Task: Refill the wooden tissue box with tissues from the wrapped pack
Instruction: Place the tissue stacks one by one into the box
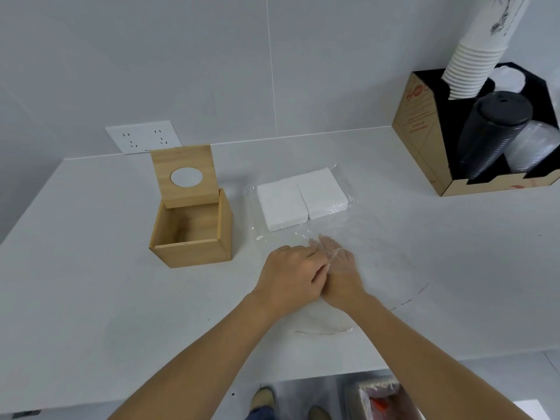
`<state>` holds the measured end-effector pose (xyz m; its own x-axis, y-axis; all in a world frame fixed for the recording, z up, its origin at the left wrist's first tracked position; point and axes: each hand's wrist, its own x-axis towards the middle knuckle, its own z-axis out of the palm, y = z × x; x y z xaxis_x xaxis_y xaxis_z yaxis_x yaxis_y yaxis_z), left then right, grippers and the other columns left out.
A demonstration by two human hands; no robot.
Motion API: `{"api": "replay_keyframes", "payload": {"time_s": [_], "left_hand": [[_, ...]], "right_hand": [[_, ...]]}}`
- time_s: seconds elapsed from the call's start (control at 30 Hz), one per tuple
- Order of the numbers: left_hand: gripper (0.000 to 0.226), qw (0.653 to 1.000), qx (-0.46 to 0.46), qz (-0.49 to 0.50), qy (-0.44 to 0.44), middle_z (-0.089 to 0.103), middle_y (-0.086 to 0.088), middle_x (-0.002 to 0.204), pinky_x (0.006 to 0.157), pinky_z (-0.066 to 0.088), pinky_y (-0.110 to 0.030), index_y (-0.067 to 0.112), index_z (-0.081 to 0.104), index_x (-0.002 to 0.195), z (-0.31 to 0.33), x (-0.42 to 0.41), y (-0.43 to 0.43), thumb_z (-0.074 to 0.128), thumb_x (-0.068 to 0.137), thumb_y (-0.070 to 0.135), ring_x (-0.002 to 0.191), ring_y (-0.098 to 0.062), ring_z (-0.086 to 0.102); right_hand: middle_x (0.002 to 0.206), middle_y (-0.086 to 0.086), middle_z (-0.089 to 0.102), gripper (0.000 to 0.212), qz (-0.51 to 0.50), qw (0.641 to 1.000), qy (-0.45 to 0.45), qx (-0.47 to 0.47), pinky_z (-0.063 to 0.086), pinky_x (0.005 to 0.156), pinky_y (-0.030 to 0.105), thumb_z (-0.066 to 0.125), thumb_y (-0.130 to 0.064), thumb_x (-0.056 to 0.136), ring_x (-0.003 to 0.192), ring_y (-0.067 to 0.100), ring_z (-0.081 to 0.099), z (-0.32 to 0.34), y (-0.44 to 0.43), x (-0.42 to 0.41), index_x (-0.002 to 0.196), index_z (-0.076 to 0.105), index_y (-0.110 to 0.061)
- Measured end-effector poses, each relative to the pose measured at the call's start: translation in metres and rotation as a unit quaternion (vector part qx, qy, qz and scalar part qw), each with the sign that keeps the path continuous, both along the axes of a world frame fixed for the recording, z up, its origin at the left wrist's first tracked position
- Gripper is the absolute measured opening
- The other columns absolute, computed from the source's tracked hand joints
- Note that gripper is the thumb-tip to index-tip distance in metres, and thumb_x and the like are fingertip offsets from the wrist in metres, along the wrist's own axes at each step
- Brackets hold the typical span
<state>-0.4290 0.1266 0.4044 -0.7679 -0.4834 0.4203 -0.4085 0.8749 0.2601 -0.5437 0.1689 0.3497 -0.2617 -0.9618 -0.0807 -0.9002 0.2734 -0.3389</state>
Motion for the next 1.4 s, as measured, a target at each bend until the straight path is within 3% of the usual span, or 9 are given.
{"api": "replay_keyframes", "payload": {"time_s": [0.17,0.33,0.43,0.53,0.67,0.77,0.87,1.0,1.4], "left_hand": [[0.039,0.997,0.082,-0.01,0.005,0.064,0.005,0.06,0.055,0.042,-0.024,0.016,0.065,0.068,0.002,0.008,-0.016,0.049,0.083,0.049,0.055,-0.017,0.057],[0.036,0.994,0.095,0.06,-0.017,0.069,-0.004,0.086,0.071,0.047,-0.036,0.009,0.069,0.086,-0.002,0.003,-0.058,0.042,0.089,0.033,0.08,-0.027,0.064],[0.025,0.985,0.111,0.111,-0.078,0.059,-0.007,0.117,0.088,0.038,-0.034,0.008,0.062,0.111,-0.001,-0.007,-0.091,0.048,0.094,0.018,0.106,-0.028,0.054],[0.036,0.972,0.079,0.133,-0.179,0.04,-0.006,0.139,0.099,0.032,-0.034,0.011,0.046,0.132,-0.002,-0.018,-0.126,0.046,0.096,0.017,0.126,-0.026,0.038],[0.045,0.953,0.134,0.169,-0.211,0.028,-0.01,0.15,0.106,0.03,-0.039,0.009,0.033,0.139,-0.005,-0.03,-0.158,0.045,0.098,0.022,0.135,-0.029,0.028],[0.054,0.948,0.144,0.161,-0.236,0.025,-0.013,0.152,0.108,0.028,-0.042,0.009,0.025,0.142,-0.008,-0.039,-0.174,0.046,0.097,0.031,0.138,-0.031,0.025],[0.063,0.942,0.192,0.14,-0.239,0.03,-0.013,0.149,0.11,0.027,-0.043,0.008,0.024,0.142,-0.011,-0.049,-0.185,0.046,0.095,0.044,0.138,-0.031,0.026],[0.067,0.921,0.232,0.149,-0.276,0.048,-0.015,0.133,0.1,0.034,-0.04,0.008,0.027,0.136,-0.016,-0.057,-0.193,0.047,0.091,0.054,0.125,-0.034,0.043],[0.063,0.924,0.187,0.123,-0.31,0.046,-0.012,0.131,0.096,0.033,-0.04,0.01,0.034,0.132,-0.02,-0.061,-0.201,0.043,0.091,0.057,0.12,-0.031,0.044]], "right_hand": [[0.158,0.003,0.003,0.064,0.0,0.999,0.013,0.048,0.007,0.115,0.029,0.039,-0.034,0.094,0.146,0.016,0.002,-0.001,-0.011,-0.002,0.15,0.01,-0.023],[0.126,0.022,0.056,0.051,-0.044,0.994,-0.063,-0.078,0.049,0.093,0.048,0.06,-0.017,0.078,0.116,0.037,0.056,-0.003,-0.015,0.008,0.127,0.046,-0.007],[0.122,0.02,0.056,0.041,-0.099,0.973,-0.165,-0.128,0.049,0.092,0.035,0.056,-0.005,0.082,0.107,0.033,0.058,-0.001,-0.023,0.014,0.123,0.051,0.001],[0.121,0.003,0.047,0.044,-0.21,0.916,-0.325,-0.109,0.032,0.082,0.009,0.053,-0.008,0.091,0.103,0.012,0.05,0.009,-0.034,0.016,0.134,0.041,-0.007],[0.097,-0.009,0.052,0.029,-0.321,0.798,-0.492,-0.134,0.038,0.077,0.017,0.061,-0.013,0.088,0.087,0.008,0.053,0.013,-0.055,0.017,0.115,0.054,-0.008],[0.074,-0.01,0.042,0.024,-0.374,0.715,-0.568,-0.159,0.039,0.063,0.018,0.065,-0.012,0.085,0.063,0.009,0.045,0.015,-0.07,0.013,0.065,0.054,-0.021],[0.072,0.004,0.049,0.009,-0.436,0.616,-0.637,-0.156,0.052,0.078,0.03,0.067,-0.014,0.085,0.07,0.017,0.051,0.025,-0.083,0.012,0.087,0.058,-0.015],[0.081,0.007,0.052,0.028,-0.454,0.571,-0.675,-0.111,0.044,0.063,0.031,0.068,-0.023,0.084,0.068,0.016,0.05,0.036,-0.097,0.01,0.106,0.059,-0.008],[0.071,0.003,0.051,0.021,-0.478,0.515,-0.704,-0.104,0.039,0.044,0.016,0.068,-0.011,0.082,0.056,0.015,0.045,0.043,-0.124,0.011,0.066,0.055,-0.013]]}}
